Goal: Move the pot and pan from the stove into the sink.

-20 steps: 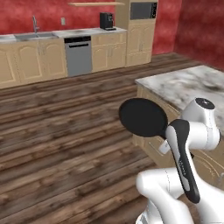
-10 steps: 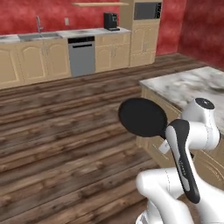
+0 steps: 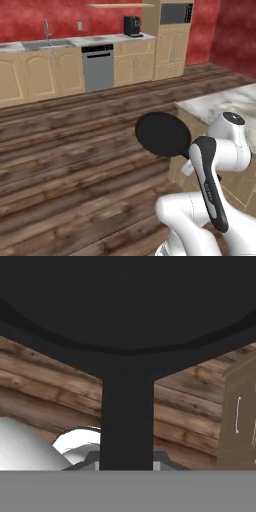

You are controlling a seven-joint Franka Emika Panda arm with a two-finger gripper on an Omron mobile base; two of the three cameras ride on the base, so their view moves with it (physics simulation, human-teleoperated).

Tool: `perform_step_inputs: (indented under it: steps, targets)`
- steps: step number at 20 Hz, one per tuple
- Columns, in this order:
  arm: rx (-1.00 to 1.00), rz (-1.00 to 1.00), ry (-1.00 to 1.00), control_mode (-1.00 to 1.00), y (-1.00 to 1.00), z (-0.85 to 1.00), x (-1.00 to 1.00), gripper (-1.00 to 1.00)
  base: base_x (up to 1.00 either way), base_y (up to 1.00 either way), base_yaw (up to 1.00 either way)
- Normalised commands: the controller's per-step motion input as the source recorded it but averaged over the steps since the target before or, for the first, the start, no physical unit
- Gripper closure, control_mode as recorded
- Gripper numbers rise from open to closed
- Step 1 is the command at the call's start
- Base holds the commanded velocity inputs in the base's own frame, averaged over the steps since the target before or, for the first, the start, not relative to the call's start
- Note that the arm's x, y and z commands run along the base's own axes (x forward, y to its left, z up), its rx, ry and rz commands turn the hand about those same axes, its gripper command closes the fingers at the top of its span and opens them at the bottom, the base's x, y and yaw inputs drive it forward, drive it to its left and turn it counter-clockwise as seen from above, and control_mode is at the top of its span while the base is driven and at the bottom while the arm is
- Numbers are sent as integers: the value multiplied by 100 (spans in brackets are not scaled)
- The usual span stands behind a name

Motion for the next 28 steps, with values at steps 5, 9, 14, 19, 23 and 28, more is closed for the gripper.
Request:
perform_step_inputs:
  steps: [5, 9, 14, 19, 23, 28]
  targets:
    - [0, 0, 0, 100, 0, 0, 0, 100, 82, 23, 0]
    - [0, 0, 0, 100, 0, 0, 0, 100, 84, 24, 0]
    - [0, 0, 0, 100, 0, 0, 0, 100, 89, 20, 0]
    - [0, 0, 0, 100, 0, 0, 0, 100, 91, 18, -1]
    - [0, 0, 0, 100, 0, 0, 0, 100, 92, 19, -2]
    - [0, 0, 0, 100, 0, 0, 0, 100, 94, 23, -2]
